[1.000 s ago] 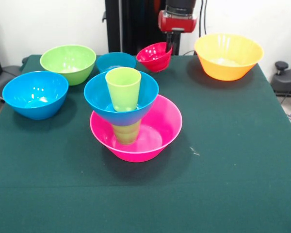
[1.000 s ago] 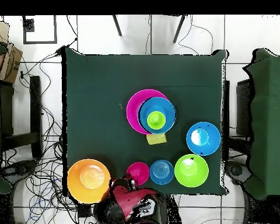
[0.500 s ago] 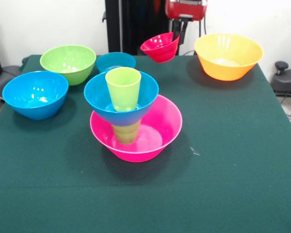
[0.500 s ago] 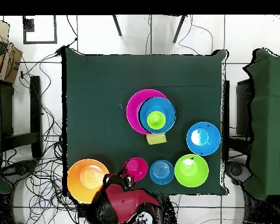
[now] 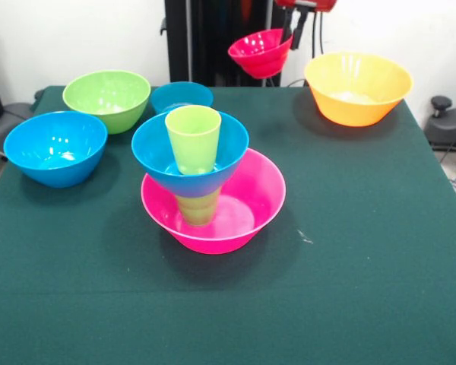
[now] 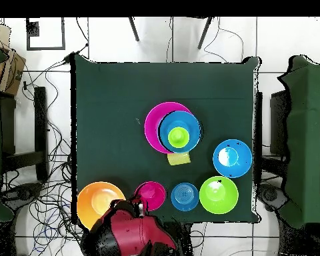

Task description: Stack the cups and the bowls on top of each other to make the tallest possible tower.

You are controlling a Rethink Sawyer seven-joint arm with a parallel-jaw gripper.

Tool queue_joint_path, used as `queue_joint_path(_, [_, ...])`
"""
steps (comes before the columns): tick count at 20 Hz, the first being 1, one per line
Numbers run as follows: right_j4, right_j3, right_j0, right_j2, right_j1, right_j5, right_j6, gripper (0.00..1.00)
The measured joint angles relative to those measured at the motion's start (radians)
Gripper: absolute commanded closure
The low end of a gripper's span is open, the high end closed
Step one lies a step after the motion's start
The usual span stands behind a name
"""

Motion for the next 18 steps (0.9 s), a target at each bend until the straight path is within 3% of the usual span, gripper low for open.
queue_joint_path(7, [-0.011, -0.125, 0.057, -0.045, -0.075, 0.287, 0.0, 1.0])
queue_joint_path(12, [-0.039, -0.218, 0.095, -0.073, -0.078, 0.364, 0.0, 1.0])
queue_joint_path(18, [-0.052, -0.311, 0.115, -0.097, -0.039, 0.365, 0.0, 1.0])
